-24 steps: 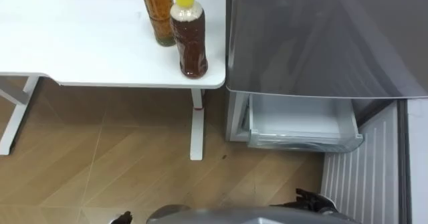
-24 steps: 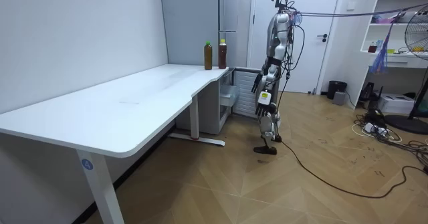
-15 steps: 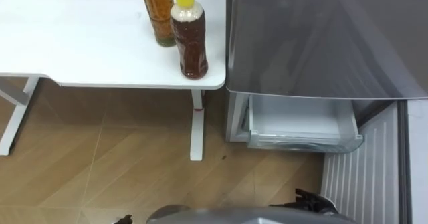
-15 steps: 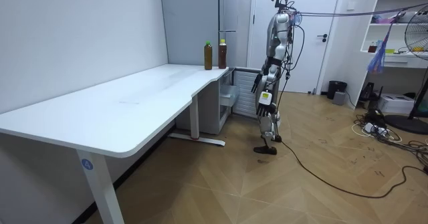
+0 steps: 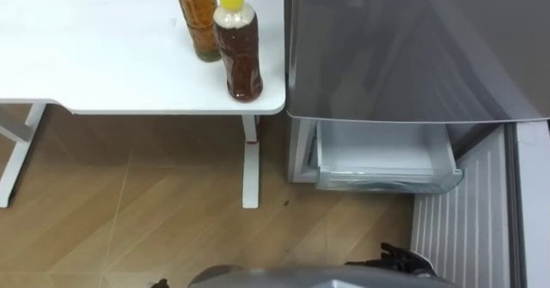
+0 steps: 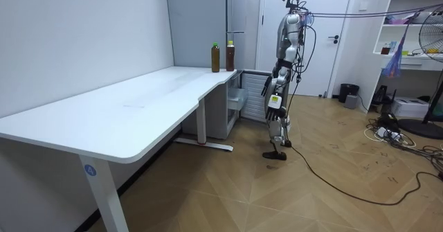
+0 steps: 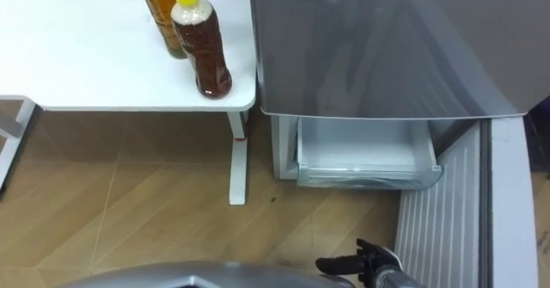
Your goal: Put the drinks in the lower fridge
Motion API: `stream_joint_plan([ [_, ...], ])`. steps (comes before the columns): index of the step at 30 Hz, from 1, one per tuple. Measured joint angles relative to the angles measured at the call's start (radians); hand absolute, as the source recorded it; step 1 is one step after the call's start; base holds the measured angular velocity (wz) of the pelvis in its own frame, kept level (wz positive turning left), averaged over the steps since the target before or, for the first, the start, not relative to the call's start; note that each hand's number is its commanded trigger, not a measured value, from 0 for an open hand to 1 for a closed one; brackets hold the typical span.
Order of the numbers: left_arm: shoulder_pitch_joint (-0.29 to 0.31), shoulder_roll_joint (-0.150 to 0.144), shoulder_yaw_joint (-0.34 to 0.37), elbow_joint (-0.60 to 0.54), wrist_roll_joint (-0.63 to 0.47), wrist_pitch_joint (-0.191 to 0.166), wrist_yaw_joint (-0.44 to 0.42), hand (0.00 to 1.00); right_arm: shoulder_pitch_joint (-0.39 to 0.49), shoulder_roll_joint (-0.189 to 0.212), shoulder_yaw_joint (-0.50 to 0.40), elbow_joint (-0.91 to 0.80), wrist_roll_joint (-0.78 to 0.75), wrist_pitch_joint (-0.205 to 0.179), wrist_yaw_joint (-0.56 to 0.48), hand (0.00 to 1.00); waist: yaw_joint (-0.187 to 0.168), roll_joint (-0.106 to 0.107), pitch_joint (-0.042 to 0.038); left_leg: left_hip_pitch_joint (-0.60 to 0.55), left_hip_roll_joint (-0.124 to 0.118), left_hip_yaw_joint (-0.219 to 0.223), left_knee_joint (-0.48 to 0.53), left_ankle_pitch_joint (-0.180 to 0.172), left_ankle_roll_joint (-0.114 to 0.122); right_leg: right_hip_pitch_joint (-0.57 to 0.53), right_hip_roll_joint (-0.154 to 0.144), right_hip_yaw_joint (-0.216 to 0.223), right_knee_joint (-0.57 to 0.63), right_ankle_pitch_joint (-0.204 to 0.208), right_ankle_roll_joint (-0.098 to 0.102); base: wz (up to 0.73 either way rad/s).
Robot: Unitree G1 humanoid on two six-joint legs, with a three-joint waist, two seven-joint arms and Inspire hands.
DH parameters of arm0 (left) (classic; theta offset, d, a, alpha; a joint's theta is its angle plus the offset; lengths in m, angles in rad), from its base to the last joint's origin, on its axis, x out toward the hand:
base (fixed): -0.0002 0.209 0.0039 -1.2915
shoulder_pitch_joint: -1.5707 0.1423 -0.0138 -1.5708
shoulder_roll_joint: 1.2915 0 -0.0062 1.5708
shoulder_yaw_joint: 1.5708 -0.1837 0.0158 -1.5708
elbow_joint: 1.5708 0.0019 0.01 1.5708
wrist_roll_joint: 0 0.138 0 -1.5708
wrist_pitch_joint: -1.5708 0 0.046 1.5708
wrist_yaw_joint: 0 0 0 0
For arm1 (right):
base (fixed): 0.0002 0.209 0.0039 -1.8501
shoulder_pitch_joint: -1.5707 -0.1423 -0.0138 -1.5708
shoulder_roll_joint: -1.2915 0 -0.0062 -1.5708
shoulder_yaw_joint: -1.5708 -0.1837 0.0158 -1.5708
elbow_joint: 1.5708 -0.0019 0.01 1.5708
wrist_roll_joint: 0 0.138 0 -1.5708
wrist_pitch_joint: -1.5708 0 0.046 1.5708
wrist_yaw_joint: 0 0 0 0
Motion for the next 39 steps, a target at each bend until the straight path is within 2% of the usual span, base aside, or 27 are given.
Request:
stream_joint_plan([
  [6,-0.002,0.001,0.039,-0.004,-0.025,0.016,0.024,0.0,0.001,0.0,-0.008,0.012,0.04,0.018,-0.01,0.0,0.001,0.003,-0.0037,0.007,-0.001,0.003,-0.005,0.0,0.0,-0.002,-0.001,0.004,-0.002,0.0,0.0,-0.01],
  [13,-0.01,-0.001,0.108,-0.027,-0.19,0.005,0.093,0.0,-0.006,0.0,-0.01,0.03,0.033,0.033,-0.024,0.0,0.003,0.0,0.0014,0.032,-0.002,0.008,-0.028,0.0,0.001,0.016,-0.002,0.004,0.001,0.0,0.0,-0.02],
  [19,-0.006,-0.011,0.12,-0.032,-0.384,-0.027,0.151,0.0,-0.009,0.0,-0.011,0.031,0.033,0.043,-0.032,0.0,0.003,0.005,0.0017,0.036,-0.002,0.008,-0.035,-0.001,0.001,0.015,-0.002,-0.001,0.001,0.001,0.001,-0.02],
  [24,0.0,-0.017,0.137,-0.025,-0.52,-0.032,0.203,0.0,-0.008,-0.004,-0.019,0.029,0.033,0.046,-0.036,0.0,0.003,0.015,0.0027,0.035,-0.002,0.005,-0.037,-0.001,0.001,0.015,-0.002,-0.016,0.001,0.001,0.001,0.0],
  [28,0.012,-0.018,0.213,-0.033,-0.621,-0.033,0.232,0.0,-0.008,-0.009,-0.028,0.025,0.032,0.065,-0.03,0.0,0.015,0.018,0.0026,0.036,-0.002,0.006,-0.039,-0.001,0.001,0.015,-0.003,-0.019,0.001,0.001,0.001,-0.02],
  [31,0.02,-0.014,0.237,-0.04,-0.724,-0.036,0.263,0.0,-0.002,-0.015,-0.028,0.026,0.034,0.067,-0.019,0.0,0.034,0.018,0.0027,0.038,-0.003,0.006,-0.039,0.0,0.001,0.015,-0.004,-0.019,0.002,0.001,0.001,0.0],
  [34,0.019,-0.015,0.268,-0.057,-0.798,-0.036,0.317,0.0,0.009,-0.015,-0.028,-0.005,0.033,0.084,-0.024,0.0,0.034,0.018,0.0029,0.037,-0.003,0.003,-0.039,0.0,0.001,0.016,-0.005,-0.037,0.002,0.001,0.001,0.0],
  [36,0.026,-0.015,0.286,-0.075,-0.868,-0.041,0.356,0.0,0.011,-0.017,-0.035,-0.009,0.026,0.085,-0.03,0.0,0.034,0.021,0.0025,0.04,-0.003,0.003,-0.041,0.0,0.001,0.018,-0.005,-0.04,0.003,0.001,0.002,-0.02],
  [39,0.037,-0.013,0.313,-0.116,-0.949,-0.075,0.423,0.0,0.012,-0.017,-0.037,-0.011,0.019,0.085,-0.041,0.0,0.034,0.023,0.003,0.048,-0.003,0.003,-0.047,0.001,0.001,0.018,-0.005,-0.041,0.006,0.001,0.002,-0.04],
])
